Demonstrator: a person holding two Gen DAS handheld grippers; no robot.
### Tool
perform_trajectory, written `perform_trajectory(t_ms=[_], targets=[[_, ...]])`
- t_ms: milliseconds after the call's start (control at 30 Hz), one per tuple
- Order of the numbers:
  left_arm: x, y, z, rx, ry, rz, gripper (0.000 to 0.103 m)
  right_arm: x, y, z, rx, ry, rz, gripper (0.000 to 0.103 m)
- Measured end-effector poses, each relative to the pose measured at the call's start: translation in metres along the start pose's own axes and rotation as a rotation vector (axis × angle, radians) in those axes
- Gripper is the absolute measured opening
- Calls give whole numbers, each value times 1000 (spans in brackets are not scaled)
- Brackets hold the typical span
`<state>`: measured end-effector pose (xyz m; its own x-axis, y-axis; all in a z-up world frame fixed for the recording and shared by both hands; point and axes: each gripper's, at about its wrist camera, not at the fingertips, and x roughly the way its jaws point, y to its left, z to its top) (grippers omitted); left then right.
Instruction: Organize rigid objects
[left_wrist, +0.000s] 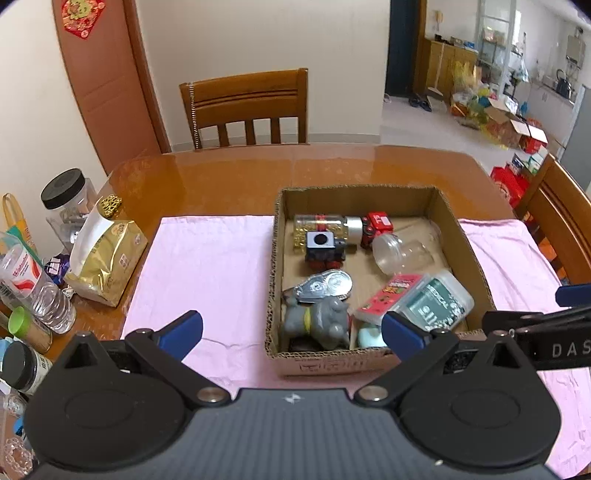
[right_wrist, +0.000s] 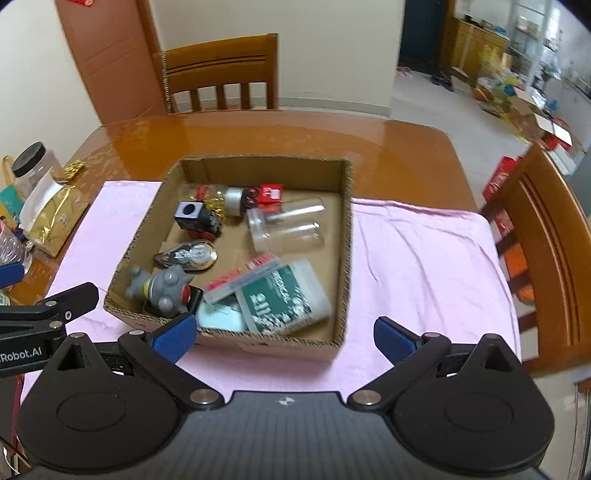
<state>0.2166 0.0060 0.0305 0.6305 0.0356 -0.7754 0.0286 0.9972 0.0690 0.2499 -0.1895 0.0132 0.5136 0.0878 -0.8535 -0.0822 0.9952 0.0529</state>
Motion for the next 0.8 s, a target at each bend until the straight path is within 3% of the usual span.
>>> perform_trajectory(t_ms=[800], targets=[[-8, -9, -2, 14, 35, 18, 102, -11, 2, -11, 28, -9, -22, 103]])
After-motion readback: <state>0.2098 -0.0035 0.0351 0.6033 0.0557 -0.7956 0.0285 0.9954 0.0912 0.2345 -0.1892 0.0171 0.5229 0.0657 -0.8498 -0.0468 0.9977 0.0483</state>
